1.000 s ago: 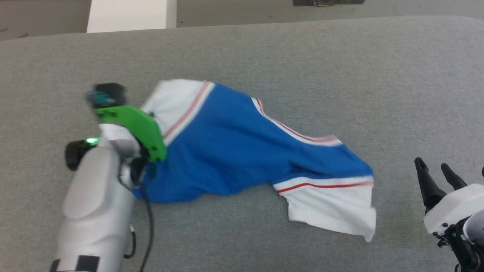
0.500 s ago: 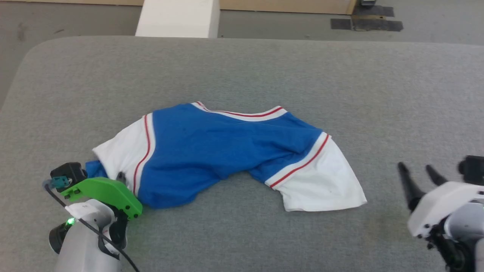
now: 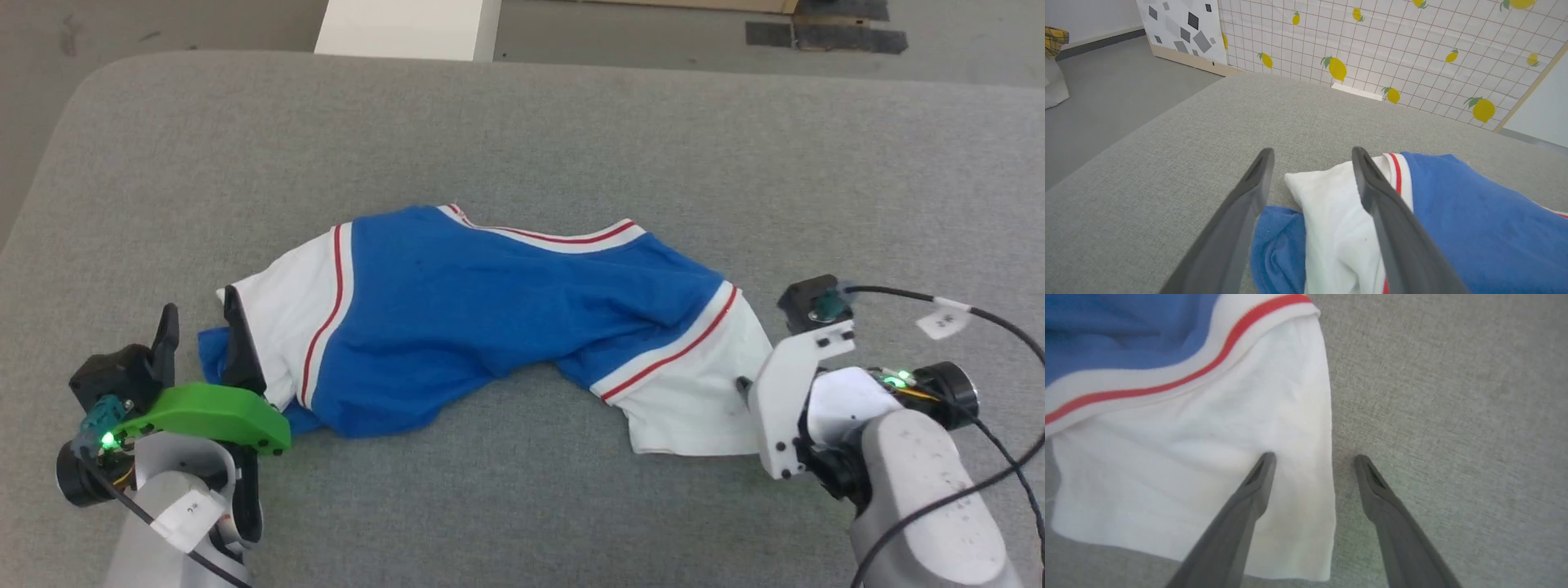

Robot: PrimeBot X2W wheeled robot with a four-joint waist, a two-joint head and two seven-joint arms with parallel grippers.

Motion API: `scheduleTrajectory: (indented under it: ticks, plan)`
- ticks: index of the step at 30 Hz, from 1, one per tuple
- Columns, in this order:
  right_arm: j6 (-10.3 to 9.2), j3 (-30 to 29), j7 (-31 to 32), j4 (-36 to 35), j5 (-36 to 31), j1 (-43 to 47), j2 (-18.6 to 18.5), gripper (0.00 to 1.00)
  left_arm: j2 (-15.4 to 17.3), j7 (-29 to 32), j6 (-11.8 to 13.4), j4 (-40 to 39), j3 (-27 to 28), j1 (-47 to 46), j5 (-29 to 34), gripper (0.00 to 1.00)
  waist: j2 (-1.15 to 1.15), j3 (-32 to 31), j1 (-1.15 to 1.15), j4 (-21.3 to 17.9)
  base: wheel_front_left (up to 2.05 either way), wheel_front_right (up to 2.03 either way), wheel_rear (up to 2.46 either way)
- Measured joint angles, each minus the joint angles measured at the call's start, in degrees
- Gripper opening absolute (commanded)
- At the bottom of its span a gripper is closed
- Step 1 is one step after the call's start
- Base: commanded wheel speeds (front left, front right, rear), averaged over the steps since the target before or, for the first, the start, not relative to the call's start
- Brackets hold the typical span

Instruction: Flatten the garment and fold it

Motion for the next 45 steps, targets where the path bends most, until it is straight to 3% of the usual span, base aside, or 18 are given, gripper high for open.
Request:
scheduleTrajectory:
  ticks: [3,4,5,6,9,13,15,20,26,31,32,33,45]
  plan:
    - [-0.01,1.94,0.56,2.83,0.42,-2.24,-0.56,1.00,-0.10,-0.35,-0.30,0.59,-0.27,-0.01,0.01,1.00,0.00,0.71,0.00,0.50,0.00,0.00,0.00]
    - [-0.01,2.31,0.77,3.48,0.88,-2.93,-0.79,0.72,-0.13,-0.42,-0.30,0.77,-0.35,-0.02,0.01,1.00,0.00,0.91,0.00,0.62,0.00,0.00,0.00]
    - [-0.01,2.57,0.93,3.89,1.43,-3.39,-0.99,0.16,-0.12,-0.43,-0.30,0.96,-0.41,-0.02,0.01,1.00,0.00,1.06,0.00,0.69,0.00,0.00,0.00]
    - [-0.01,2.82,0.71,4.00,2.24,-3.71,-1.34,0.00,-0.12,-0.53,-0.32,1.15,-0.49,-0.03,0.02,1.00,0.00,1.22,0.00,0.73,0.00,0.00,0.00]
    - [0.00,1.33,-1.74,3.68,4.94,-3.96,-1.79,0.00,0.41,-0.14,-0.55,1.46,-1.31,-0.30,0.44,1.00,0.00,1.35,0.00,0.51,0.00,0.00,0.00]
    - [0.02,-2.97,-4.86,0.44,7.35,-3.49,-2.32,0.00,2.65,3.90,-2.65,1.35,-3.54,-2.85,1.22,1.00,0.00,1.42,0.00,0.18,0.00,0.00,0.00]
    - [0.02,-3.97,-5.19,-2.30,7.84,-3.27,-3.19,0.00,4.41,7.79,-4.14,1.21,-5.45,-5.66,2.19,1.00,0.00,1.67,0.00,0.01,0.00,0.00,0.00]
    - [0.02,-4.35,-4.82,-8.60,9.02,-2.12,-4.27,0.00,8.76,25.12,-8.11,5.02,-10.61,-15.36,3.89,1.00,0.00,2.88,0.00,-0.65,0.00,0.00,0.00]
    - [0.02,-1.75,-3.54,-12.30,9.68,-1.90,-3.63,0.00,10.67,41.95,-8.46,12.63,-13.15,-22.56,4.42,1.00,0.00,5.03,0.00,-2.03,0.00,0.00,0.00]
    - [0.02,-0.80,-3.48,-13.68,9.71,-1.94,-3.58,0.00,10.91,47.38,-8.08,15.39,-13.93,-24.42,4.30,1.00,0.00,7.18,0.00,-3.24,0.00,0.00,0.00]
    - [0.02,-0.79,-3.48,-13.80,9.71,-1.94,-3.58,0.00,10.92,47.68,-7.92,15.62,-13.88,-24.65,4.21,0.29,0.00,7.50,0.00,-3.40,0.00,0.00,0.00]
    - [0.02,-0.89,-3.50,-13.95,9.70,-1.94,-3.57,0.00,10.92,48.03,-7.92,15.74,-13.76,-24.79,3.98,0.00,0.00,7.90,0.00,-3.57,0.00,0.00,0.00]
    - [0.02,-4.93,-6.33,-13.60,9.45,-1.96,-3.79,0.00,8.70,42.91,-7.91,15.10,-11.66,-23.36,-0.20,0.00,0.00,6.12,0.00,-2.51,0.00,0.00,0.00]
